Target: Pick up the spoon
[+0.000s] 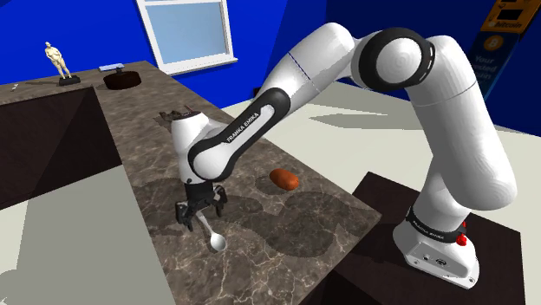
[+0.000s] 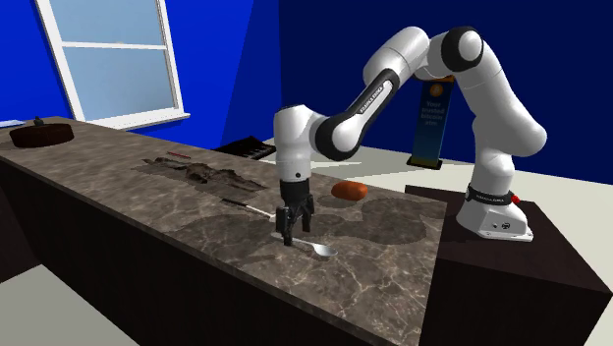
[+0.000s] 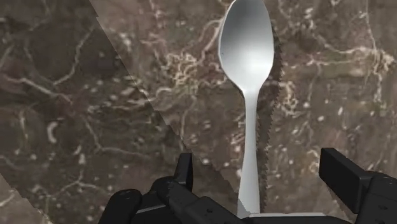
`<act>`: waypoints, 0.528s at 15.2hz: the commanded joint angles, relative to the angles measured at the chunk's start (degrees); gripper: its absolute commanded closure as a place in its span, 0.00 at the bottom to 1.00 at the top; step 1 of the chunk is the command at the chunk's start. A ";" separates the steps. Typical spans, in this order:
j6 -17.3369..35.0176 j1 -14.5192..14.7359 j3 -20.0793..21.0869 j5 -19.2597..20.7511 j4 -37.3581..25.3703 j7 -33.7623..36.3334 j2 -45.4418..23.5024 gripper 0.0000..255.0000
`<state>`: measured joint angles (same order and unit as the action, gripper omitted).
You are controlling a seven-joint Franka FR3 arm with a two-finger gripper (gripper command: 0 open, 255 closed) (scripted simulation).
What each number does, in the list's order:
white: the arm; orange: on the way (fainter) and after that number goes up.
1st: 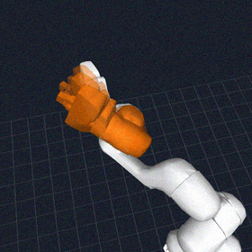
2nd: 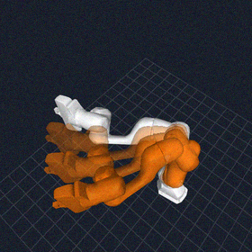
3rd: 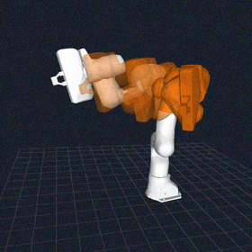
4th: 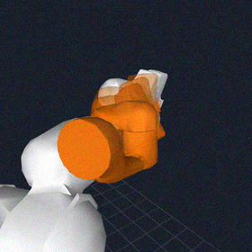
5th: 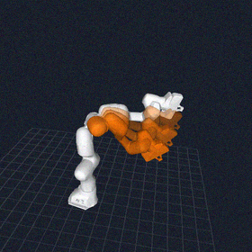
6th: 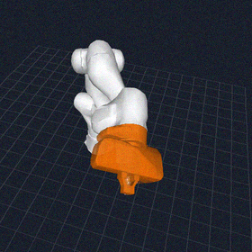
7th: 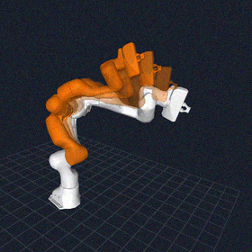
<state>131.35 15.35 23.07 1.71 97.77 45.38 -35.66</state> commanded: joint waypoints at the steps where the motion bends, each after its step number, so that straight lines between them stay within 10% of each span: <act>1: 0.40 -0.01 -0.07 0.06 0.18 -0.06 -0.21 0.00; 2: 0.41 -0.04 -0.07 0.05 0.20 -0.09 -0.20 1.00; 8: 0.31 -0.03 -0.06 0.05 0.13 -0.07 -0.17 1.00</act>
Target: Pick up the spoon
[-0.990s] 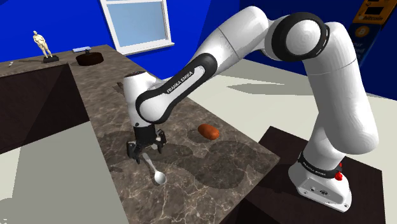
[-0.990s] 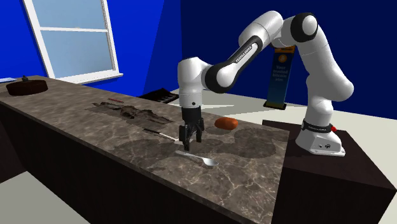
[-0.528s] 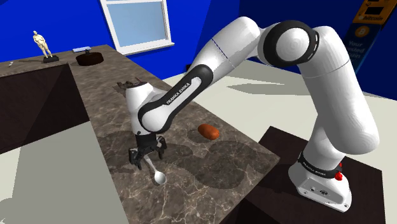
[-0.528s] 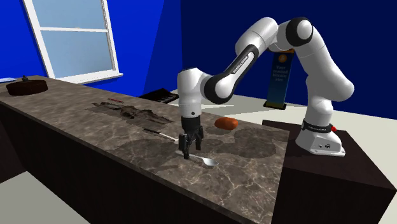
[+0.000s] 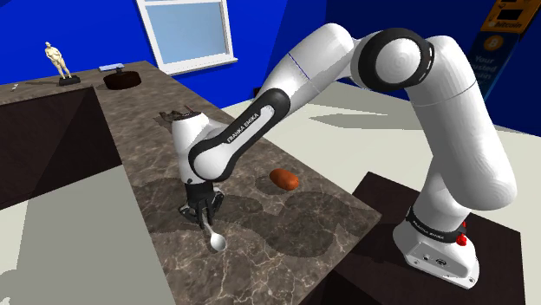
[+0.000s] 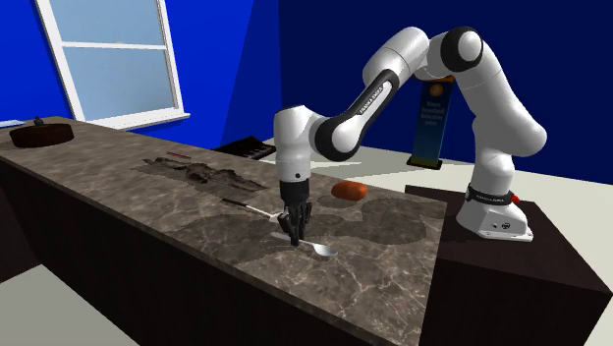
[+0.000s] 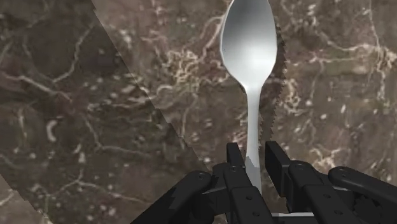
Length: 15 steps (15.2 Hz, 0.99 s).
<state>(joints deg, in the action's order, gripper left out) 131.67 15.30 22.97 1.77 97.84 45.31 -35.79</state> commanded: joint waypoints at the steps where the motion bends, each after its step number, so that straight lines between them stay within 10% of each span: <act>1: -0.03 0.04 0.04 -0.02 0.04 0.00 -0.04 1.00; 15: -6.63 -0.94 1.31 -1.56 -1.55 0.18 5.19 1.00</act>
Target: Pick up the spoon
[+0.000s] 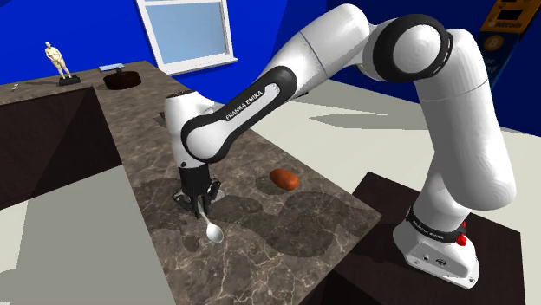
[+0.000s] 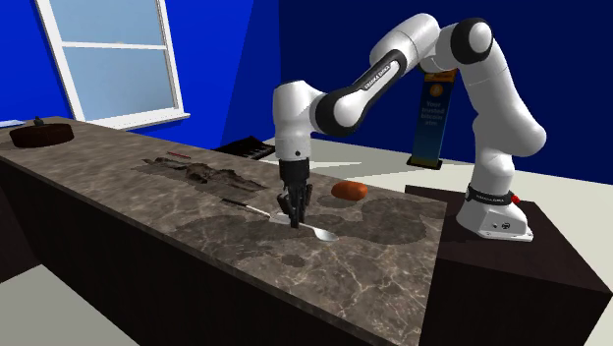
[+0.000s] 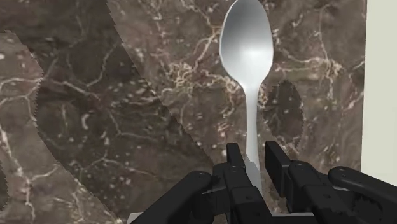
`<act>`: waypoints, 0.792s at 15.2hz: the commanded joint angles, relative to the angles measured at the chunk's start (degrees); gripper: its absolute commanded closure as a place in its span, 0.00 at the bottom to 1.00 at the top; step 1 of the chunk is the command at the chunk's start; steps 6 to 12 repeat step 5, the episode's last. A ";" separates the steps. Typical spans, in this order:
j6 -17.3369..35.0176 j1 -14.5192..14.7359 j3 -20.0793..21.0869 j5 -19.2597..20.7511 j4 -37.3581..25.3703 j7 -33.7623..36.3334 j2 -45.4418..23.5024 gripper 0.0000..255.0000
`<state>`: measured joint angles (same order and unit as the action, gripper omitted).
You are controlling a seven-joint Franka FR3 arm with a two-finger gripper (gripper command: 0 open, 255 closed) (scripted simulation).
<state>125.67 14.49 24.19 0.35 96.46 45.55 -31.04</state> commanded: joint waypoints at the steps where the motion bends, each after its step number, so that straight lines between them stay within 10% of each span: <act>1: -1.22 -0.20 0.18 -0.27 -0.40 -0.04 0.82 1.00; 12: -2.50 -0.34 0.37 -0.52 -0.93 0.01 1.63 1.00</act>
